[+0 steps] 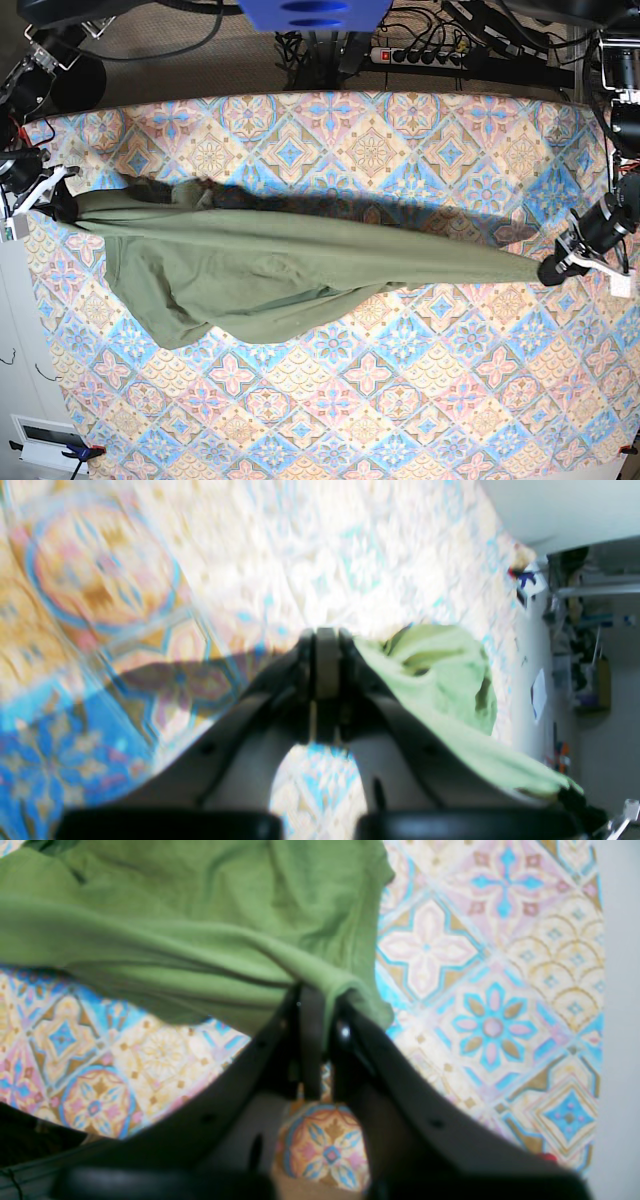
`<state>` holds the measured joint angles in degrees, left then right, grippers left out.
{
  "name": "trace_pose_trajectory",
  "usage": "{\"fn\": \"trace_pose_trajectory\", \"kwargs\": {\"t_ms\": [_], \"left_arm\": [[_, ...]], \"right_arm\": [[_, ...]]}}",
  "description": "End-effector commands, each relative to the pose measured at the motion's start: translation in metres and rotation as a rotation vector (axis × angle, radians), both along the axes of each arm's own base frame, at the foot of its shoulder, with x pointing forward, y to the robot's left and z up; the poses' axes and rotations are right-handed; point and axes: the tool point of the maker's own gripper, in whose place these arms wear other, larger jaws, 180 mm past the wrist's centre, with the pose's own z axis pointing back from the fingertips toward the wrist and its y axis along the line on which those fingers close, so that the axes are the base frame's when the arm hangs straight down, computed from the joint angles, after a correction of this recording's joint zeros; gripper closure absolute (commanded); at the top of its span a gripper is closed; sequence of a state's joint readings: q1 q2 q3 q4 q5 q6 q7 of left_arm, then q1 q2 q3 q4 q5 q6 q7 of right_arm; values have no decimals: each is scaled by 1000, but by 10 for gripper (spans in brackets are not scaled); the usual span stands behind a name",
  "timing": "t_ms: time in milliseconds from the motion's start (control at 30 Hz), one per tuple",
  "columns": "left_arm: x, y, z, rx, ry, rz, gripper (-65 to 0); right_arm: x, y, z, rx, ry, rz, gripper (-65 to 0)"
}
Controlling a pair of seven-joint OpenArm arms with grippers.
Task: Layout the t-shirt on the table in an organized manner, then fold the t-shirt properly
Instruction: 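Lift the shirt high with both grippers and swing it over the table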
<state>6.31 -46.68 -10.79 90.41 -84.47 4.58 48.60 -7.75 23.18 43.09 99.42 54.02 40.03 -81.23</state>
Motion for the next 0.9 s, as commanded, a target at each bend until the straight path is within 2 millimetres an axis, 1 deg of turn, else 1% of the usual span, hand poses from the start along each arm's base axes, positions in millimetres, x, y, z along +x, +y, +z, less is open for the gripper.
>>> {"fn": "trace_pose_trajectory", "kwargs": {"t_ms": [0,67,167,200,267,333,433,533,567,600,667,767,800,833,867], "left_arm": [[14,9,30,25,-87,15,0],[34,8,47,16,-147,25,0],[67,7,63,-6,-189,35,0],[81,1,69,-31,-205,33,0],[104,-9,80,-65,-232,26,0],[128,-10,95,-93,-255,41,0],[168,-20,120,-172,-292,64,0],[203,-25,155,-203,-359,91,0],[217,-27,174,-210,-395,109,0],[228,-26,190,-219,-418,130,0],[246,-32,230,-241,-479,149,0],[261,-38,289,-297,-559,165,0],[264,-43,316,-317,-598,164,0],[266,-45,317,-323,-600,168,0],[266,-43,318,-323,-605,176,0]], "right_arm": [[13,-7,21,-31,-67,-1,-7],[34,-6,41,-31,-140,2,-7],[70,8,65,-14,-219,54,-7],[85,12,76,-5,-247,73,-7],[109,12,97,-10,-287,99,-7],[132,16,109,16,-305,119,-7],[167,19,126,66,-320,128,-7],[197,21,147,74,-341,132,-7],[208,24,158,69,-352,137,-7],[218,28,172,65,-378,146,-7],[237,38,209,52,-449,172,-7],[253,47,255,49,-549,195,-7],[256,49,276,51,-599,199,-7],[256,49,292,53,-636,197,-7],[256,49,305,54,-666,198,-7]]}}
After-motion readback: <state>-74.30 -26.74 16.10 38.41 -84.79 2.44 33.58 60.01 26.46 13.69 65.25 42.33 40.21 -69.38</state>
